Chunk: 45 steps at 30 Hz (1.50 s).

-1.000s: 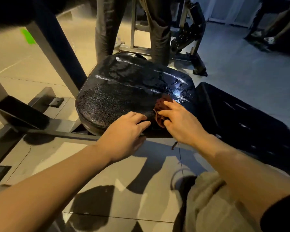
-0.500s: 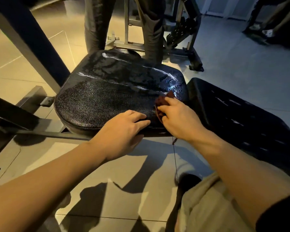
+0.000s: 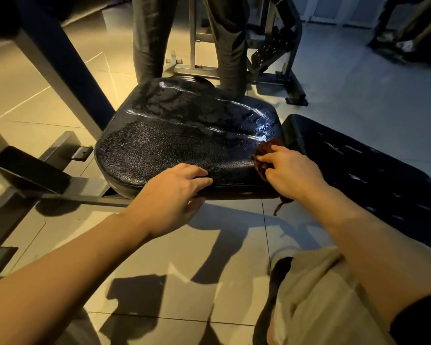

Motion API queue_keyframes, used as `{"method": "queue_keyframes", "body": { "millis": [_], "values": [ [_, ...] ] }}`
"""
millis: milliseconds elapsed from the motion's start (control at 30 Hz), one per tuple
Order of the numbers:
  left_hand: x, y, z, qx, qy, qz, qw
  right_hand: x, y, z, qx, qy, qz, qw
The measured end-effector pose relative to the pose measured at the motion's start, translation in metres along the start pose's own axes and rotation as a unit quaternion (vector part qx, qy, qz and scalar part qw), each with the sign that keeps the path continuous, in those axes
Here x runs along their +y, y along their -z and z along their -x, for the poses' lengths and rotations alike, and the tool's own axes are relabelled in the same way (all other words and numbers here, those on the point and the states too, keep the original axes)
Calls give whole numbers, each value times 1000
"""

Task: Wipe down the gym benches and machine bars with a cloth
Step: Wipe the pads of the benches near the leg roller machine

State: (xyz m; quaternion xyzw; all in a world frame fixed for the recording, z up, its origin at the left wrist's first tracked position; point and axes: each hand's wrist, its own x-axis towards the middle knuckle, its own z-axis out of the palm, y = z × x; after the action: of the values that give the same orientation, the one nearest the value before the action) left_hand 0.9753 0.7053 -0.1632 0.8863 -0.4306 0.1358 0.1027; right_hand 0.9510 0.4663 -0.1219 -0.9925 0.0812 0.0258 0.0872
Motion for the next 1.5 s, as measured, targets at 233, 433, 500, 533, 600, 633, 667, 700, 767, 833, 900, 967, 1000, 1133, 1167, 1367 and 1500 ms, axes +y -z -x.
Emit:
{"method": "queue_keyframes", "body": {
  "millis": [233, 433, 500, 533, 600, 633, 667, 700, 767, 833, 900, 967, 1000, 1133, 1167, 1367, 1500],
  "values": [
    [-11, 13, 18, 16, 36, -4, 999, -53, -11, 3, 2, 58, 31, 998],
    [-20, 19, 42, -6, 78, -2, 997, -103, -22, 1, -2, 166, 24, 986],
    [-22, 23, 49, -7, 87, -7, 996, -114, -27, -1, -3, 199, 1, 980],
    [-22, 25, 53, -6, 90, -10, 996, -118, -30, -2, -2, 215, -12, 976],
    [-24, 29, 57, -1, 88, -14, 996, -123, -37, -3, 4, 243, -39, 969],
    [-24, 29, 58, 2, 85, -14, 996, -123, -40, -3, 8, 251, -52, 966],
    [-24, 30, 57, 4, 81, -14, 997, -122, -42, -3, 13, 257, -62, 964],
    [-23, 29, 55, 10, 77, -10, 997, -121, -43, -4, 17, 261, -66, 963],
    [-20, 28, 47, 24, 74, 3, 997, -114, -43, -3, 20, 258, -61, 964],
    [-16, 22, 36, 38, 62, 19, 997, -102, -40, -2, 18, 237, -61, 969],
    [-10, 12, 25, 40, 45, 24, 998, -85, -35, -3, 14, 209, -60, 976],
    [-3, 1, 15, 33, 25, 15, 999, -66, -30, -5, 8, 176, -50, 983],
    [0, -4, 10, 32, 15, 10, 999, -56, -27, -5, 8, 157, -49, 986],
    [6, -14, -6, 36, 7, 12, 999, -17, -19, -5, 12, 81, -45, 996],
    [7, -15, -9, 38, 7, 13, 999, -6, -16, -5, 13, 59, -45, 997],
    [17, -20, -20, 45, -1, 11, 999, 14, -8, -4, 44, -66, -66, 995],
    [12, -16, -10, 30, 12, -10, 999, -23, -13, -5, 64, -46, -25, 997]
  ]
}}
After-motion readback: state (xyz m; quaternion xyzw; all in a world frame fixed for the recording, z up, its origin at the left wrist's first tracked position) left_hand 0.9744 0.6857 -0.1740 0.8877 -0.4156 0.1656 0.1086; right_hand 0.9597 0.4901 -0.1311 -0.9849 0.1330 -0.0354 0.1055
